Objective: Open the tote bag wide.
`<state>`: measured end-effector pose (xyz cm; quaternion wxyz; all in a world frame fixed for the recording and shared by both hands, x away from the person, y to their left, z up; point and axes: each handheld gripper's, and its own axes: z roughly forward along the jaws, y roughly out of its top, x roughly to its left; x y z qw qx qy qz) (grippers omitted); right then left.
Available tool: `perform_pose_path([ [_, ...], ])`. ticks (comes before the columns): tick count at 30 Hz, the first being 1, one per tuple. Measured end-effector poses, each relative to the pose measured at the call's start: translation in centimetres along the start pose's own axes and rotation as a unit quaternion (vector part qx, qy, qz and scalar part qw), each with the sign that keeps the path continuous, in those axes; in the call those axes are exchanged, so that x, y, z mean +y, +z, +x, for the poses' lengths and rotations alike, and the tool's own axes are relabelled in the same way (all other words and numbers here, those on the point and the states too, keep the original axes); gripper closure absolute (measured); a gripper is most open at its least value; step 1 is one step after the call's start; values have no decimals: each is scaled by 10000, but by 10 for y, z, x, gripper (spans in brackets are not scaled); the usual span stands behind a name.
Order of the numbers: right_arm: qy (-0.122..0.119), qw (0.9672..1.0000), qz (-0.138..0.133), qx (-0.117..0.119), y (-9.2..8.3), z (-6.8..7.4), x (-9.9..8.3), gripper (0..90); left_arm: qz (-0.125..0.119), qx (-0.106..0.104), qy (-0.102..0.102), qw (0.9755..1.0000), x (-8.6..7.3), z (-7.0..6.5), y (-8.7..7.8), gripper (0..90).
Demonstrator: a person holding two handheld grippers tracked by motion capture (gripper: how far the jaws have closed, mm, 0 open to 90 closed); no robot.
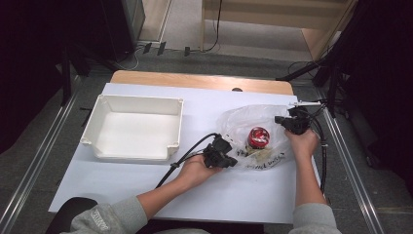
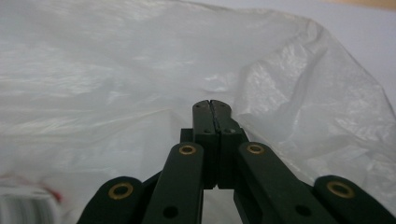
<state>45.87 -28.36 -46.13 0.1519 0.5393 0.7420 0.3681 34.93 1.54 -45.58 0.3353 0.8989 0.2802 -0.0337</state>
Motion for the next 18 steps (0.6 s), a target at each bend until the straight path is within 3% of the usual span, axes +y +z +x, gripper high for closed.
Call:
perform_pose_path([
  [5,-302,9993,-143,138,-20,14,5,900,-197,-143,-40,9997,14,-2,-14,900],
  [10,-534,9974,-287,392,-45,32,8,900,-371,-115,34,9992,33,-1,-31,900],
  [14,-568,9962,-433,493,-58,41,2,900,-523,11,-5,9986,52,7,-41,900],
  [18,-626,9965,-286,465,-61,45,-11,900,-567,143,-82,9983,66,20,-41,900],
])
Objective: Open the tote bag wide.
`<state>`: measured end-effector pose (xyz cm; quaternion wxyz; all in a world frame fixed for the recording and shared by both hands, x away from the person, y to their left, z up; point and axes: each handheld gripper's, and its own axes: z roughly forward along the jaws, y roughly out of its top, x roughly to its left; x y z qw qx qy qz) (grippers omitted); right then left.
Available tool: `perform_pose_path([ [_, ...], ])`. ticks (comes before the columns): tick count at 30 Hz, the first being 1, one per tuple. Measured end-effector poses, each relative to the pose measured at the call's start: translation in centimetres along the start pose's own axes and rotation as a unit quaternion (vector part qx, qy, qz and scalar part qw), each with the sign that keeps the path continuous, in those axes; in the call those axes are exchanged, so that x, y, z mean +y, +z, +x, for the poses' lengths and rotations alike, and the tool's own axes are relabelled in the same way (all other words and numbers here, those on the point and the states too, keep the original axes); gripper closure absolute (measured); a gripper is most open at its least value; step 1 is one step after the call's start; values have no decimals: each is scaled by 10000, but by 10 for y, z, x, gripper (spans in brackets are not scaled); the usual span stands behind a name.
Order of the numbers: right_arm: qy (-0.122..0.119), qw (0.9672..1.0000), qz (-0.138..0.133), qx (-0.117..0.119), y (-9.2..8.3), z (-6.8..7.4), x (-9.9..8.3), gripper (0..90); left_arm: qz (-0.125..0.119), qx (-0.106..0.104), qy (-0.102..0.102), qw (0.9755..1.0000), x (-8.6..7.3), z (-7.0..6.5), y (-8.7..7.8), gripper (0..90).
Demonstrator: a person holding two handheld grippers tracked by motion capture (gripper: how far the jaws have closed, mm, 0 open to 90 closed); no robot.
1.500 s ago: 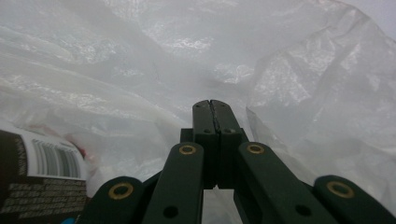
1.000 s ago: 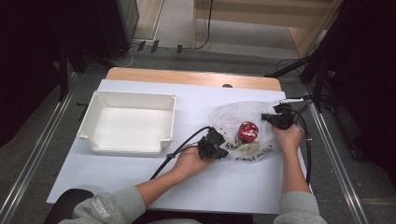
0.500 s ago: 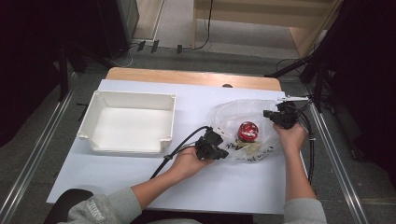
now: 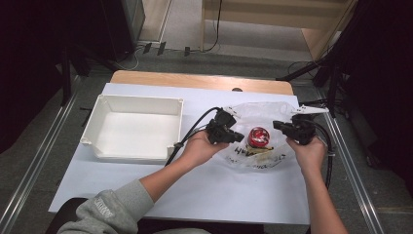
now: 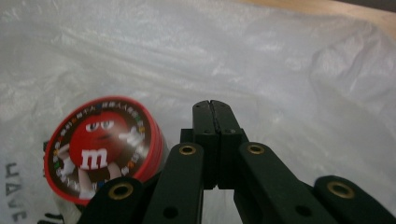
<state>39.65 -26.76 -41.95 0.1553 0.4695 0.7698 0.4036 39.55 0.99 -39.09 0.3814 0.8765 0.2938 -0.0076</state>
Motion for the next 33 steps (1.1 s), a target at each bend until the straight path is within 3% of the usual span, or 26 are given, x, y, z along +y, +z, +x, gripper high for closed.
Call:
perform_pose_path([
  [3,62,10000,47,-42,-1,1,-11,900,18,241,-4,9997,7,12,9,900],
  [7,138,9997,206,-71,3,0,-26,900,105,346,-244,9990,6,28,26,900],
  [11,178,9990,405,-72,5,0,-41,900,378,516,-323,9974,0,38,44,900],
  [15,229,9982,537,-112,4,-2,-54,900,446,583,-397,9965,-5,47,52,900],
  [20,247,9976,640,-106,3,-5,-69,900,483,628,-395,9961,-6,50,55,900],
  [33,223,9986,475,-83,-8,-4,-89,900,645,728,-411,9944,-11,56,61,900],
])
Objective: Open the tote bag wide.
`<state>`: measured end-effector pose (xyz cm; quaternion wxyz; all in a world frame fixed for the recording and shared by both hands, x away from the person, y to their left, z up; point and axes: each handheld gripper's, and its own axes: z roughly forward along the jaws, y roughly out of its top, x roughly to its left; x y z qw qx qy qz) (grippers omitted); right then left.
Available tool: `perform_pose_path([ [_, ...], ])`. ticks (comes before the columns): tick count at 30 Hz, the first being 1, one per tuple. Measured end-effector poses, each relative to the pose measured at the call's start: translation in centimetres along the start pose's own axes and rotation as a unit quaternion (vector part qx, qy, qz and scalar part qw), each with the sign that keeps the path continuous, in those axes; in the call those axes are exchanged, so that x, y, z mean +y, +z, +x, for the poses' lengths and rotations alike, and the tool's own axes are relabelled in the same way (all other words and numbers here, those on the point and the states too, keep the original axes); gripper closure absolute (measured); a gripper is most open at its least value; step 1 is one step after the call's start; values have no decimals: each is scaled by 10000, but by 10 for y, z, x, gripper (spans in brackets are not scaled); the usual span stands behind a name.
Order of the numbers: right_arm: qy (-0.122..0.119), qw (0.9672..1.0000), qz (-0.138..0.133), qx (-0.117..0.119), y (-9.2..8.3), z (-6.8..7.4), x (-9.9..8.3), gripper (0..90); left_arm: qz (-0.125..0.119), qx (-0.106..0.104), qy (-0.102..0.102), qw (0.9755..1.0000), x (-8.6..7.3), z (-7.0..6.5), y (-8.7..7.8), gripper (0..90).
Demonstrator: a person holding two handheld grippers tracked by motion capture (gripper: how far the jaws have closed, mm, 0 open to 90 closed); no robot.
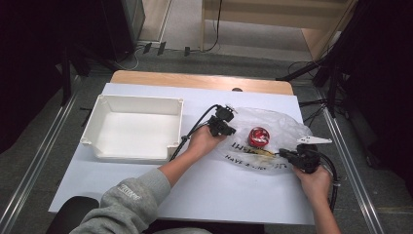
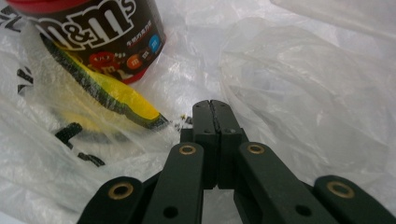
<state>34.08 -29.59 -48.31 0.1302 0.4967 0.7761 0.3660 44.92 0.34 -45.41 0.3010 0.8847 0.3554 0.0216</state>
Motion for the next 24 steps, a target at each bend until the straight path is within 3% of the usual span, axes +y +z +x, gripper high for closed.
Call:
perform_pose_path([
  [13,-22,10000,-59,-24,-19,6,-22,900,-9,-29,-64,10000,-2,6,2,900],
  [24,20,9998,-202,11,-23,13,-8,900,-231,-305,59,9993,1,-1,-9,886],
])
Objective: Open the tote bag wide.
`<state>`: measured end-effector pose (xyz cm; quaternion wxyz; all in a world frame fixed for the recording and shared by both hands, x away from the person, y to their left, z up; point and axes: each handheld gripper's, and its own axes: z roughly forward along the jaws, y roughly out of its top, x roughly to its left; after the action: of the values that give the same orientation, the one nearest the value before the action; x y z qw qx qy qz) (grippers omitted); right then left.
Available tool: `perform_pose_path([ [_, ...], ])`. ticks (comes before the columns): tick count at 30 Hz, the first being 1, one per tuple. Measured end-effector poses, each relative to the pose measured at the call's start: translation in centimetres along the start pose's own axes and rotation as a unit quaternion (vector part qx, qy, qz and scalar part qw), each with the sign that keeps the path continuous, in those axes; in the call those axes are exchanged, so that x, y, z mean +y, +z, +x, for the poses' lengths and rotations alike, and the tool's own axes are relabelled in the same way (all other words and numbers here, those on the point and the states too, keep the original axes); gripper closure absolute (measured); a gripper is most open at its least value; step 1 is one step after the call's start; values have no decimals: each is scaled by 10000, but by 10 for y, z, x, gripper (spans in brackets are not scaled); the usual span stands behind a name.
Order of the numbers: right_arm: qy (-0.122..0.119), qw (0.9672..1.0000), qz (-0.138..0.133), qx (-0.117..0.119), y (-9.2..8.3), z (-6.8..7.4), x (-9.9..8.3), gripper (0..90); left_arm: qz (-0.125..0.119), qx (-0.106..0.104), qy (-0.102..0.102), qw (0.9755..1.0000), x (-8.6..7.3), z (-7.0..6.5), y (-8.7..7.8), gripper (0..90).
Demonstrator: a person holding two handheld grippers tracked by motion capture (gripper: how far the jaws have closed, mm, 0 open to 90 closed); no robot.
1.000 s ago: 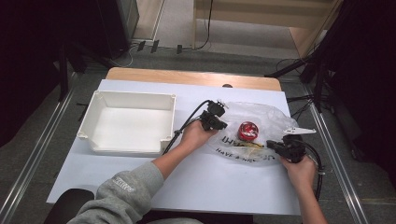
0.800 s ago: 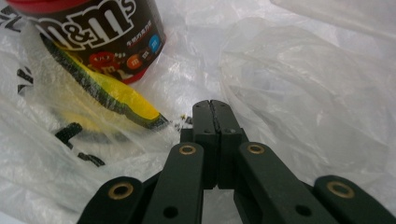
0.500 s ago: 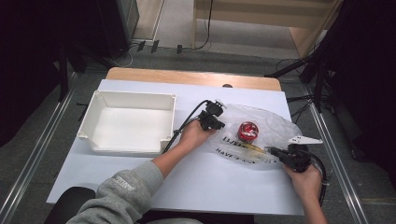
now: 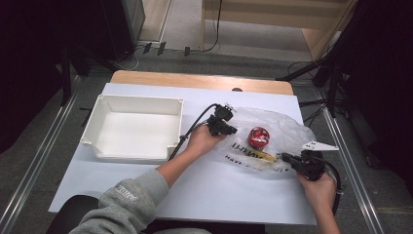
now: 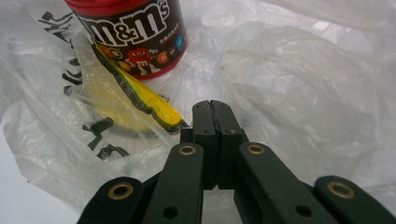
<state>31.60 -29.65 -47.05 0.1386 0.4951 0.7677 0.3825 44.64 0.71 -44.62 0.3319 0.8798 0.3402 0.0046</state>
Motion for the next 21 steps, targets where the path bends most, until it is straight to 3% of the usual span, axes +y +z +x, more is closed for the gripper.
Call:
perform_pose_path([
  [4,60,9999,-112,42,-4,2,4,900,-66,-180,-29,9998,0,-1,-4,859],
  [13,-57,9994,-322,73,-13,16,16,868,-285,-437,173,9985,4,-10,-22,801],
  [18,-106,9991,-414,86,-21,25,22,802,-387,-572,443,9966,4,-11,-32,747],
  [21,-61,9988,-447,209,-24,30,23,742,-439,-640,543,9955,3,-12,-37,704],
])
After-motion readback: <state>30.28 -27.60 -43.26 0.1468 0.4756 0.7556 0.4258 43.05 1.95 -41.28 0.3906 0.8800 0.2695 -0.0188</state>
